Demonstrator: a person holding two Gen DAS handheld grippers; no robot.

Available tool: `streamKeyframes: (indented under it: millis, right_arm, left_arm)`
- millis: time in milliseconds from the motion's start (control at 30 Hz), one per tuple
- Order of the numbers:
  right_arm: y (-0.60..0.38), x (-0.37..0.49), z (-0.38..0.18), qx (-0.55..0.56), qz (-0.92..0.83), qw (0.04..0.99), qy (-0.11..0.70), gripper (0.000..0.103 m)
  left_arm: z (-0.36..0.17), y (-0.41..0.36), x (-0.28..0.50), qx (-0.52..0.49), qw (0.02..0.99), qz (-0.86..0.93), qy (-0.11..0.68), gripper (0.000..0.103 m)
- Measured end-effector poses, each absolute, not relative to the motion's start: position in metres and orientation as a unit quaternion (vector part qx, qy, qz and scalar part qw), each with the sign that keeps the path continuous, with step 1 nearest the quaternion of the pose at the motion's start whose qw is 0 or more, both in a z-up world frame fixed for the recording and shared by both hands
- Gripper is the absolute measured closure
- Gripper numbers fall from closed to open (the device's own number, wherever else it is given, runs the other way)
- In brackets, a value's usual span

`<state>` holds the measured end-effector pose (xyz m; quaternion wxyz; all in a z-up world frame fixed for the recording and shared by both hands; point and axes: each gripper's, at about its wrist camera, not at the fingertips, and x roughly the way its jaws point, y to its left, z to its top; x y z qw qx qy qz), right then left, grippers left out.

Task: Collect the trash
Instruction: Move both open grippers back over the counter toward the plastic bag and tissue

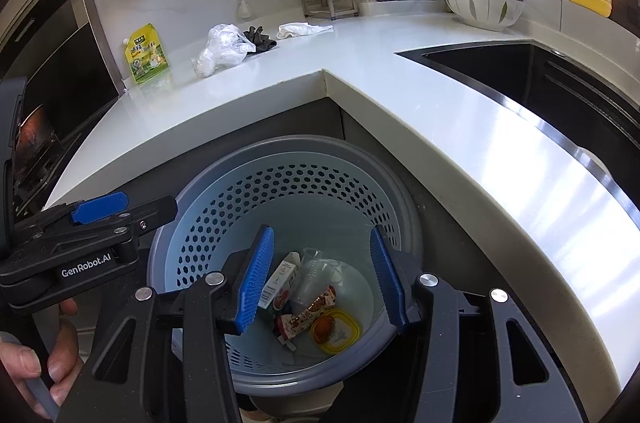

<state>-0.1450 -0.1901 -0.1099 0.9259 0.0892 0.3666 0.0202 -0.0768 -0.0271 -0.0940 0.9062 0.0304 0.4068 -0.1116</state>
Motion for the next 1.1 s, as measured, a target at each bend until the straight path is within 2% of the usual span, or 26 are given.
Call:
streamKeyframes:
  millis: [100, 267, 633, 800, 1100]
  right_arm:
    - [-0.19, -0.145, -0.108, 0.092, 0.024, 0.928, 0.361, 0.049]
    - [-0.188, -0.136, -0.102, 0.078, 0.027, 0.93, 0.359, 0.047]
    - [-0.188, -0.084, -0.053, 0.055, 0.054, 0.942, 0.327, 0.029]
    - [-0.189, -0.049, -0.035, 0.051, 0.059, 0.943, 0.322, 0.025]
    - [-0.194, 0.013, -0.016, 0.048, 0.063, 0.945, 0.317, 0.025]
  left_arm:
    - [-0.089, -0.022, -0.076, 0.028, 0.91, -0.105, 0.399, 0.027]
    - [-0.076, -0.011, -0.066, 0.023, 0.915, -0.102, 0.39, 0.027]
    - [-0.025, 0.007, -0.01, 0.023, 0.94, -0.075, 0.332, 0.014]
    - [-0.01, 0.016, 0.025, 0.026, 0.947, -0.06, 0.314, 0.008]
    - [-0.01, 0.023, 0.101, 0.015, 0.944, -0.057, 0.323, 0.007]
